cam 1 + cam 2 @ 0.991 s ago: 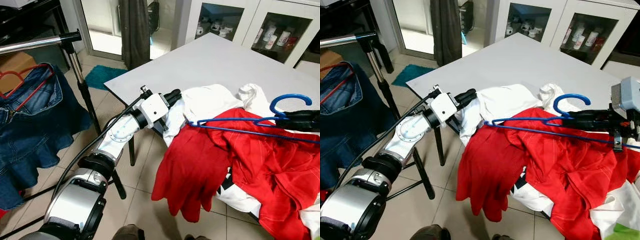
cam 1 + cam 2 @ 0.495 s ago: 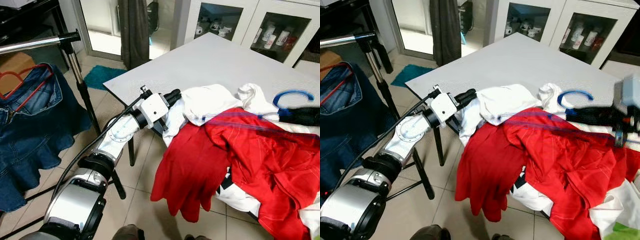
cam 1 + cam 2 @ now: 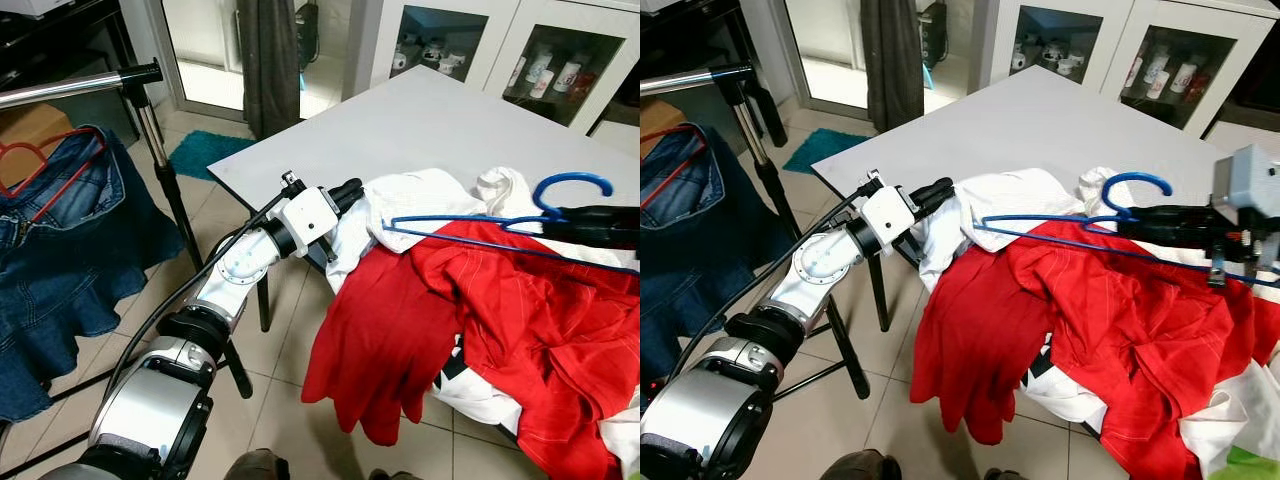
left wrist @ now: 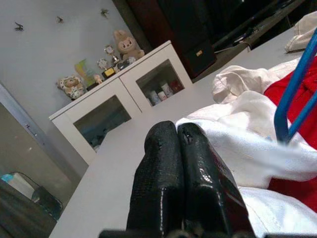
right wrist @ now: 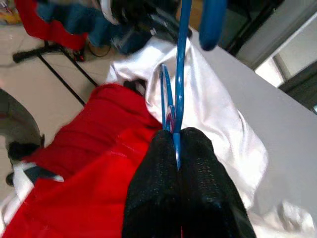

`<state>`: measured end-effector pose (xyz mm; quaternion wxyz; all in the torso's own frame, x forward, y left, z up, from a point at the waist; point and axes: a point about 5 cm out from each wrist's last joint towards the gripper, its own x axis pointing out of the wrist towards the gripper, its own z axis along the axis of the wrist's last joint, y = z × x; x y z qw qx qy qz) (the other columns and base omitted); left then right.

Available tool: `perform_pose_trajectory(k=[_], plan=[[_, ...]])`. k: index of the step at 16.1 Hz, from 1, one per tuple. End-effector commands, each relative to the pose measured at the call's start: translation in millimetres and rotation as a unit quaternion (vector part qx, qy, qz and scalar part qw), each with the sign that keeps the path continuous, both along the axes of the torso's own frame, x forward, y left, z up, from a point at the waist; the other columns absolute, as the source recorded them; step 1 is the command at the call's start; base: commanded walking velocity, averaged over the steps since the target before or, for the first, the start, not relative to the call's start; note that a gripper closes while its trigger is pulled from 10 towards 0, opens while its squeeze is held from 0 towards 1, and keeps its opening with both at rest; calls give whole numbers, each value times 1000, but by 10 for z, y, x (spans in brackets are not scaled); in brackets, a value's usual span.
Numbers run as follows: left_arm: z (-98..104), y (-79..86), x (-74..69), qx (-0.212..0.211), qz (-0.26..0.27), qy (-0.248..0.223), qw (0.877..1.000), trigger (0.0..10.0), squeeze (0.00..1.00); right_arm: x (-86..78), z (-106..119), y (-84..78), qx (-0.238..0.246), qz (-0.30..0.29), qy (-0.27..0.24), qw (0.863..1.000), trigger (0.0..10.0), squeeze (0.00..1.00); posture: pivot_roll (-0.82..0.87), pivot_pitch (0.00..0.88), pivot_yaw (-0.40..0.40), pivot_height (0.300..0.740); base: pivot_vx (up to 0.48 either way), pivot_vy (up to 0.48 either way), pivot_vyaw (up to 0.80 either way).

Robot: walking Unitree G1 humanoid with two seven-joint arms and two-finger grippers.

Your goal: Hang hanger

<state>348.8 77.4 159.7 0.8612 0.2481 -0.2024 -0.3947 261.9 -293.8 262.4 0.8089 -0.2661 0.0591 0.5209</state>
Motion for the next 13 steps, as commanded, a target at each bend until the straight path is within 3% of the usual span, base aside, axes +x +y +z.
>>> perform_pose_trajectory(k=[1, 5, 10, 13], plan=[[60, -43, -9, 3, -11, -19, 1000, 10000, 0, 3, 36, 49, 2, 9, -5, 1000, 10000, 0, 63, 46, 4, 740, 0, 0, 0], [63, -38, -7, 4, -10, -20, 1000, 10000, 0, -13, 63, 56, 8, 15, 1, 1000, 10000, 0, 68, 46, 3, 740, 0, 0, 0], [90, -88, -10, 0, -15, -24, 1000, 10000, 0, 6, -84, 278, -5, 40, 11, 999, 10000, 0, 61, 45, 3, 740, 0, 0, 0], [95, -84, -19, 1, -17, -28, 999, 10000, 0, 52, -106, 249, -25, 17, -5, 1000, 10000, 0, 61, 45, 3, 740, 0, 0, 0]])
